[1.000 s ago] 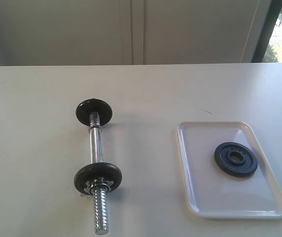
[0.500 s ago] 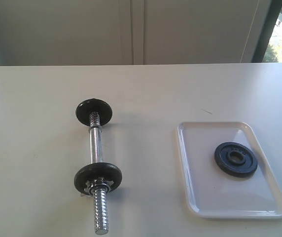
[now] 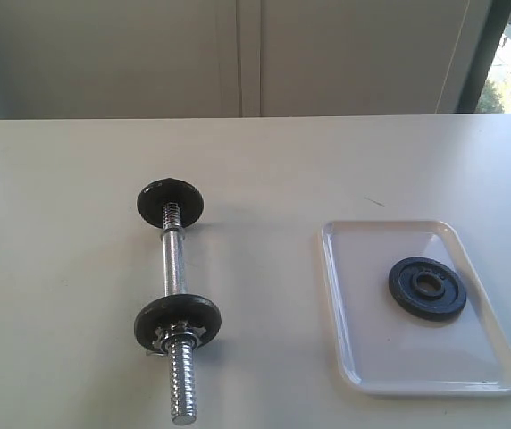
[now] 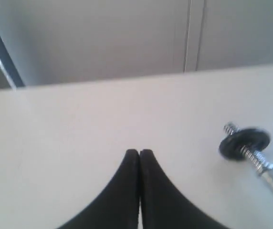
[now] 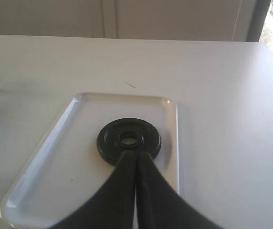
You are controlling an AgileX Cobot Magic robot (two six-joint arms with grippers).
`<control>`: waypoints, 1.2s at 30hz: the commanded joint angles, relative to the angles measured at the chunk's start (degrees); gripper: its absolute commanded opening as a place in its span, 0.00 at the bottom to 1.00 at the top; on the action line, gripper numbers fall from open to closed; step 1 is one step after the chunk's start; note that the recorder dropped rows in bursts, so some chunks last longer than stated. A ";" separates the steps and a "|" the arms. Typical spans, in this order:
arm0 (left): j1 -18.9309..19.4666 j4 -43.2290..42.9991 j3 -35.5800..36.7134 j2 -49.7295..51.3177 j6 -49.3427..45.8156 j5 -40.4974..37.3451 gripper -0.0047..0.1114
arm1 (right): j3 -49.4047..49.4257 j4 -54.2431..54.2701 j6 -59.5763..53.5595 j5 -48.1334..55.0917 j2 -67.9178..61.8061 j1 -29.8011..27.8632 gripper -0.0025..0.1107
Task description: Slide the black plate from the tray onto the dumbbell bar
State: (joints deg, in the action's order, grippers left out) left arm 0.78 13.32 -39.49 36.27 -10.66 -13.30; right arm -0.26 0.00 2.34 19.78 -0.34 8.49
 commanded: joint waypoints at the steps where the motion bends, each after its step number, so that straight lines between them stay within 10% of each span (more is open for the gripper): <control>1: 0.27 -14.74 -3.34 12.18 12.11 -8.13 0.04 | 0.26 0.00 -0.10 -0.18 0.34 0.15 0.03; 17: -23.32 -12.27 -7.49 33.67 27.35 -2.93 0.04 | 0.26 0.00 -0.10 -0.18 0.34 0.15 0.03; 25: -37.79 -14.32 -22.24 50.99 27.64 -4.22 0.04 | 0.26 0.00 -0.10 -0.18 0.34 0.15 0.03; 36: -38.69 -31.13 -38.89 61.04 38.25 -14.81 0.04 | 0.26 0.00 -0.10 -0.18 0.34 0.15 0.03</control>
State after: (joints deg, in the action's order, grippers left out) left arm -39.34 -9.79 -76.62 97.24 20.46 -23.73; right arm -0.26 0.00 2.34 19.78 -0.34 8.52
